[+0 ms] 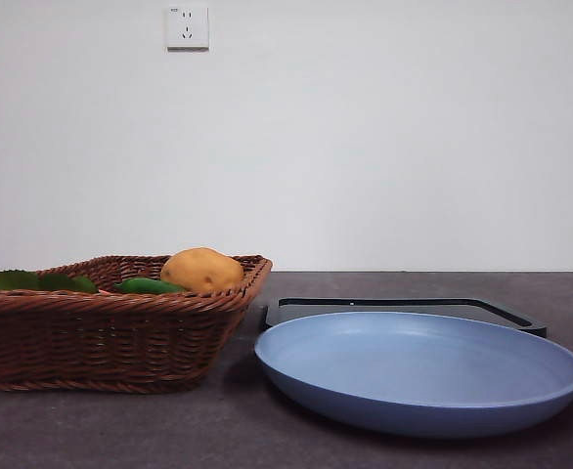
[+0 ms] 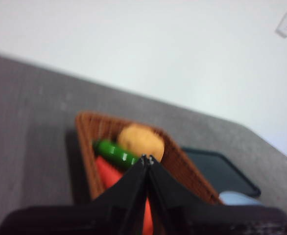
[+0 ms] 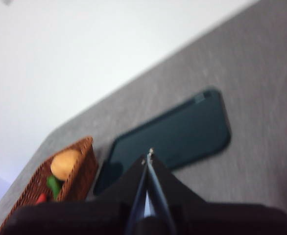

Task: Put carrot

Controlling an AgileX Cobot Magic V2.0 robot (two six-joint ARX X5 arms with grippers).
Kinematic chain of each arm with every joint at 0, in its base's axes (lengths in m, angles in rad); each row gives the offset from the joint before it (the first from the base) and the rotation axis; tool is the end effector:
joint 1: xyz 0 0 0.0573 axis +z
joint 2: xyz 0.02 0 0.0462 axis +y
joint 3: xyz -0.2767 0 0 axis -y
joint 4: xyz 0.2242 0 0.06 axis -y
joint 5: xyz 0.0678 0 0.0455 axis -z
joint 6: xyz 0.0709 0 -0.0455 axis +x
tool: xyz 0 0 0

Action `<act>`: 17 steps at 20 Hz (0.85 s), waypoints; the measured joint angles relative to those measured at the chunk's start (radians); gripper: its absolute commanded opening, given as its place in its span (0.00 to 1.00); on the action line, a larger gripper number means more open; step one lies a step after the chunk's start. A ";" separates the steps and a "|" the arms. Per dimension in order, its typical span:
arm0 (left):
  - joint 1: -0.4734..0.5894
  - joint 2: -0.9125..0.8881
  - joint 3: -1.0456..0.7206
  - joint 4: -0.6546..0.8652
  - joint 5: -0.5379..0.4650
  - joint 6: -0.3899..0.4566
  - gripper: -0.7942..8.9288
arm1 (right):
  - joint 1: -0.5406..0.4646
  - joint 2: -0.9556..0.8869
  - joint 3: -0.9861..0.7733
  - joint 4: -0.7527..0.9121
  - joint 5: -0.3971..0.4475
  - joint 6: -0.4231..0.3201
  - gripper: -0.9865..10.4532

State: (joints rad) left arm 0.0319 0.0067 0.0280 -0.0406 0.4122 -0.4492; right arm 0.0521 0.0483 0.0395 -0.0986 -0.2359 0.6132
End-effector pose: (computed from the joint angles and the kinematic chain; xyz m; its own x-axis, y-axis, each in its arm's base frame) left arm 0.0998 -0.0252 0.1676 0.9284 -0.3712 -0.0177 0.3259 0.8362 -0.4411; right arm 0.1033 0.0220 0.1602 0.9532 0.2837 -0.1042 -0.1696 0.7874 0.5927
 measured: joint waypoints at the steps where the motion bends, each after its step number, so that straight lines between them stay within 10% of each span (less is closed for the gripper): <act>1: 0.000 0.005 0.008 -0.033 -0.008 -0.005 0.09 | 0.000 0.012 0.016 -0.027 0.000 0.009 0.09; 17: 0.000 0.401 0.343 -0.148 -0.024 0.058 0.09 | 0.000 0.390 0.412 -0.315 -0.106 -0.085 0.09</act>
State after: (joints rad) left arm 0.0319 0.4076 0.3706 -0.1886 0.3885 -0.3912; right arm 0.0521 0.4381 0.4515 -0.4133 -0.3416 0.5282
